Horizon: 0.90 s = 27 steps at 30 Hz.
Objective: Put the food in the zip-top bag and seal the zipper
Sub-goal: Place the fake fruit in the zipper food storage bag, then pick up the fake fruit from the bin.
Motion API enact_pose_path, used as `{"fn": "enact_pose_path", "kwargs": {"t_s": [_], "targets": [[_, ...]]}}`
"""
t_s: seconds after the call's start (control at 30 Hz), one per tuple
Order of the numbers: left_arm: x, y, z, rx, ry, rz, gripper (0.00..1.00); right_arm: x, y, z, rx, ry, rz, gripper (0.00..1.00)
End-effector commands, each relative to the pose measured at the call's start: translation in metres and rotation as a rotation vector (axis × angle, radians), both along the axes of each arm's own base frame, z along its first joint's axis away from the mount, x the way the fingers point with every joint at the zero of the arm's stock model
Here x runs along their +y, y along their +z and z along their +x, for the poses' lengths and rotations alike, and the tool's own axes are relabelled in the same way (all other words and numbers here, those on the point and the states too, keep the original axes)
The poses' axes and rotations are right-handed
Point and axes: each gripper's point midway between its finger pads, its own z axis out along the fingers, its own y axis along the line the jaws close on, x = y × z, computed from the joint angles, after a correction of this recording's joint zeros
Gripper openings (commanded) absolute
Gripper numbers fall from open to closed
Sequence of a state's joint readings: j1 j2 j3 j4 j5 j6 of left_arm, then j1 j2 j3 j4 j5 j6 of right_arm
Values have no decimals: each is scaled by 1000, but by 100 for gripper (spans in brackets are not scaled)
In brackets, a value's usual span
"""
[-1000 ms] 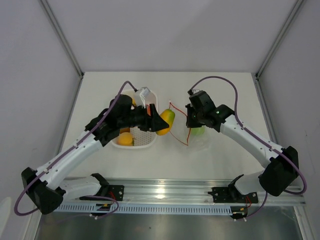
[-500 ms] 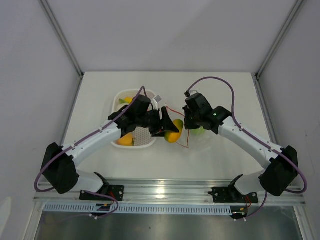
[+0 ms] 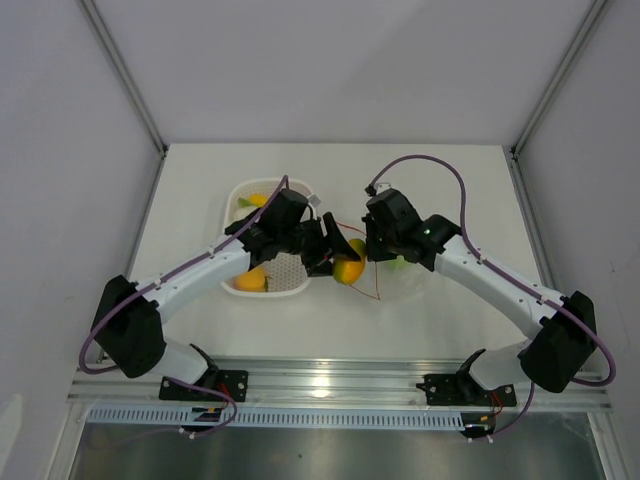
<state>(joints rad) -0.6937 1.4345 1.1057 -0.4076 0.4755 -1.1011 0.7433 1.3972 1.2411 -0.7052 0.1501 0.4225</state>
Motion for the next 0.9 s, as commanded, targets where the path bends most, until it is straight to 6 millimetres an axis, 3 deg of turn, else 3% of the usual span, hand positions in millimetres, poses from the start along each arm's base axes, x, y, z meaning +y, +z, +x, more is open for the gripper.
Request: {"fn": "enact_pose_path", "kwargs": {"t_s": [0.0,0.13,0.17,0.27,0.33,0.37,0.67,0.87], "targets": [[-5,10,6,27,50,-29,14,6,21,3,-56,-10,48,0],[-3,6,11,38,103,-47,31,8,23,2,-60,-8,53,0],[-2,6,12,40,108,-48,50,7,23,1,-59,-6,52,0],[0,8,14,29,120,-43,83,6,24,1,-62,-10,48,0],[3,9,15,12,131,-25,90,5,27,1,-69,-14,48,0],[6,10,15,5,137,-14,99,4,27,1,-71,-13,48,0],[25,32,18,-164,143,33,99,-1,31,4,-76,-32,47,0],[57,54,23,-434,141,109,99,-16,28,7,-70,-69,26,0]]}}
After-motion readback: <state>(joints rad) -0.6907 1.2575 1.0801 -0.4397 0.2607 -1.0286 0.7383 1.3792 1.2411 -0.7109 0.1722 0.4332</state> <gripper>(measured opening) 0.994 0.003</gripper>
